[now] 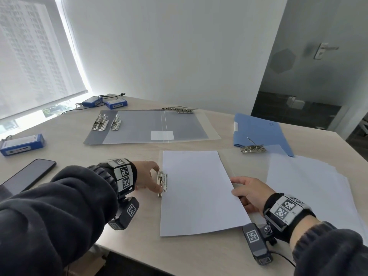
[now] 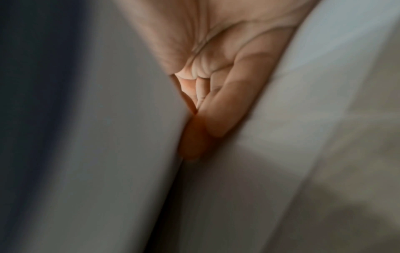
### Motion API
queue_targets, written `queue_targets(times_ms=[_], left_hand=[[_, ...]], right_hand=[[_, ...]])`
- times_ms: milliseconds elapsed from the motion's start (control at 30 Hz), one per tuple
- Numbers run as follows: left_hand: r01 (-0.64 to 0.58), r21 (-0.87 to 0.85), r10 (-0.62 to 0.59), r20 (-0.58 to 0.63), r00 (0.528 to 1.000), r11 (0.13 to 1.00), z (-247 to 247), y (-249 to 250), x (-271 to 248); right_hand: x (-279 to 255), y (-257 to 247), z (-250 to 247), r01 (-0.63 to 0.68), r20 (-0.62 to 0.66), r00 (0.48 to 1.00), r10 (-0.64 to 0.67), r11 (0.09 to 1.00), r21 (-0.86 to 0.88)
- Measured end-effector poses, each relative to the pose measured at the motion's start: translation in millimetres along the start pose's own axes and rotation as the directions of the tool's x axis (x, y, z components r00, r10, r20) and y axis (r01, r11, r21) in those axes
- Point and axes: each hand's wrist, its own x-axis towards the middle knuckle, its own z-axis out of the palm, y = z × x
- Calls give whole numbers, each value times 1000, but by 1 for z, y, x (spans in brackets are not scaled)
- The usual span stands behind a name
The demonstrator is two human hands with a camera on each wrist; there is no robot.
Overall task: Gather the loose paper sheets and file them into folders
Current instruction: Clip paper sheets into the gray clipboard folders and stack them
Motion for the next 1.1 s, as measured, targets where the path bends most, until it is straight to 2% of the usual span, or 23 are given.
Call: queue_targets(times_ms=[100,300,500,667,733,833,900,967,1033,1100], left_hand=[[28,99,-24,-37,999,995,5,2,4],[40,156,-30,-67,997,987,9,8,4],[28,125,-22,-42,999,992,8,3,7],[58,107,-55,-34,998,993,4,7,8],[101,111,-94,-69,993,989,0,10,9],[204,307,-146,-202,968,930,-7,12,5],[242,432,-137,-261,956,869,-15,12,-3],[273,452,-124,-331,935,849,-20,14,-2],[241,441,-66,-375,925,865,-20,31,0],[124,418,35,-353,935,900,-10,67,-5]], right_hand=[[1,1,-1,0,-3,1000,0,1000,-6],[2,2,-1,-1,-2,1000,1,1000,-16],[1,1,-1,-4,-7,1000,4,1000,-10],[-5,-7,2,-35,63,998,31,997,71],[-10,-9,4,-31,69,997,23,994,108],[-21,-8,2,14,17,1000,-16,993,114],[-32,-5,-3,48,-1,999,-48,993,108],[-44,0,-13,79,-22,997,-78,992,93],[-56,6,-27,107,-58,993,-102,991,78],[-68,13,-44,127,-108,987,-118,989,80]])
